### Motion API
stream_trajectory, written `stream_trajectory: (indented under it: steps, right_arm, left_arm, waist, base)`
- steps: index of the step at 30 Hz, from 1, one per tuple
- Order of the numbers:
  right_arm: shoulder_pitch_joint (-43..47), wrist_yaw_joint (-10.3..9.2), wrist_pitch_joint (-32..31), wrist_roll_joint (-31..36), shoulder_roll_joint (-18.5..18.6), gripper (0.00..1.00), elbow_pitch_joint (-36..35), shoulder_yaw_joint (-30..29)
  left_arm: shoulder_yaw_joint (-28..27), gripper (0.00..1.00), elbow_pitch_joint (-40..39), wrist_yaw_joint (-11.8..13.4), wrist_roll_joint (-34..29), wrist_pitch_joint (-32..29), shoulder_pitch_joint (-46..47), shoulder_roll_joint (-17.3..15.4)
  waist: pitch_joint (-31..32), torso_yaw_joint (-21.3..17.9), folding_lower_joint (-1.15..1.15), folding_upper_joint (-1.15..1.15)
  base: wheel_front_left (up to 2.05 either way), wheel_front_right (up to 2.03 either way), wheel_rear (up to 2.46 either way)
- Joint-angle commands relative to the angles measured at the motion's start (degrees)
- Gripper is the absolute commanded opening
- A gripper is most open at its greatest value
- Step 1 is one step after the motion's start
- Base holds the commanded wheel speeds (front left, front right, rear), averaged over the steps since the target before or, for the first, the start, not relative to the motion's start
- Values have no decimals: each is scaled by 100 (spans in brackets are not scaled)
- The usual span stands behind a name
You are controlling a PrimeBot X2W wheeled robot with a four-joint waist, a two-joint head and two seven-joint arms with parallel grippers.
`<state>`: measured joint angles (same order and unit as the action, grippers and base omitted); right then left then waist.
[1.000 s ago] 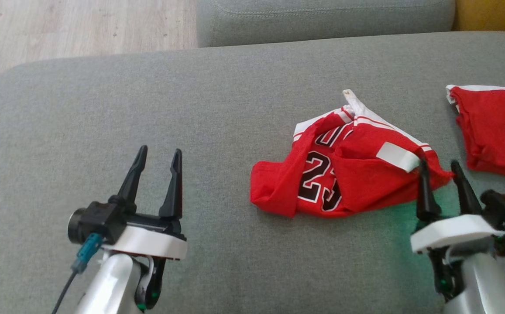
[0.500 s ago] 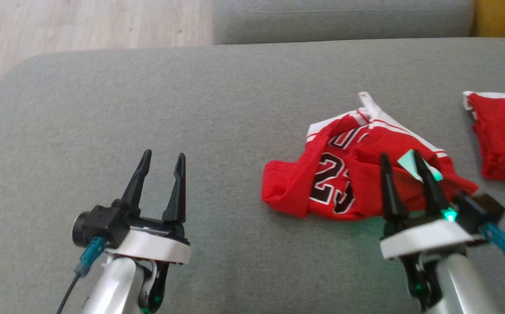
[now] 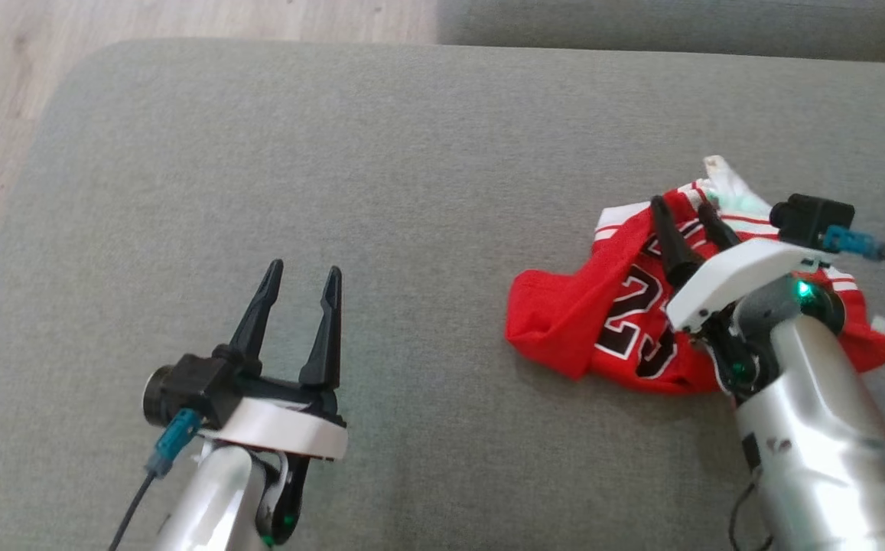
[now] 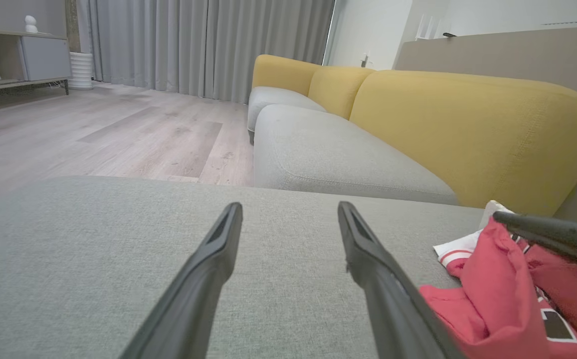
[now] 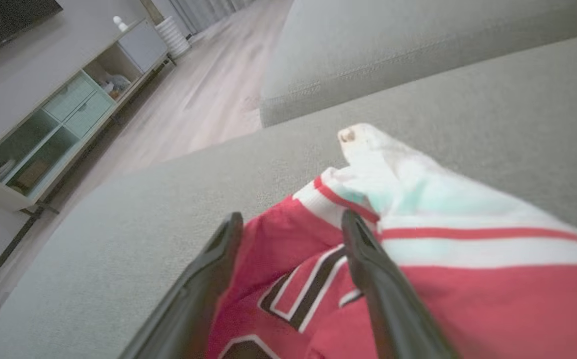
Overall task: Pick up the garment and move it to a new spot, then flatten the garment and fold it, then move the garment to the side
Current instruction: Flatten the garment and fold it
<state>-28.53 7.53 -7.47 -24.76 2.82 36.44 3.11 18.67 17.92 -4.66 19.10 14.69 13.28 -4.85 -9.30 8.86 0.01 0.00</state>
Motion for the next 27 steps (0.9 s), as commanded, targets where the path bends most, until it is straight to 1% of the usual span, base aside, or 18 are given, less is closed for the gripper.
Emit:
stream_trajectory:
  steps: [1,6,12,13,16,17,18,21,27]
  right_arm:
    - [-240,-4,-23,-14,6,100,-112,86]
    - [-788,-4,-146,56,6,100,1016,-102]
    - [-1307,-4,80,-182,6,100,1989,79]
    - [-1514,-4,169,-226,6,100,2294,161]
    - [-1868,-4,270,-171,6,100,2881,184]
    - [-1989,-4,297,-127,6,72,3102,177]
    - [-2109,-4,345,-76,6,0,3312,153]
    - [-2365,-4,452,45,6,0,3651,-24]
    - [-2610,-4,715,368,6,0,3747,-485]
  left_arm:
    - [-173,100,-150,-15,-39,30,270,-23]
    - [-192,100,-128,-47,-67,30,283,34]
    - [-197,100,-124,-83,-104,30,286,93]
    - [-194,100,-127,-96,-116,30,288,108]
    - [-186,100,-121,-116,-131,30,303,128]
    - [-175,100,-114,-124,-135,30,310,134]
    - [-162,100,-105,-130,-139,30,320,140]
    - [-129,100,-86,-147,-144,30,347,157]
    - [-150,100,-69,-165,-134,30,377,176]
  waist:
    - [-19,38,-1,0]
    - [-35,132,-1,0]
    - [-87,206,-1,0]
    - [-108,225,-1,0]
    - [-133,257,-1,0]
    - [-141,277,-1,0]
    - [-146,296,-1,0]
    - [-161,357,-1,0]
    - [-171,476,-1,0]
  base:
    - [0,0,0]
    - [0,0,0]
    - [0,0,0]
    - [0,0,0]
    - [0,0,0]
    - [0,0,0]
    - [0,0,0]
    - [0,0,0]
    - [0,0,0]
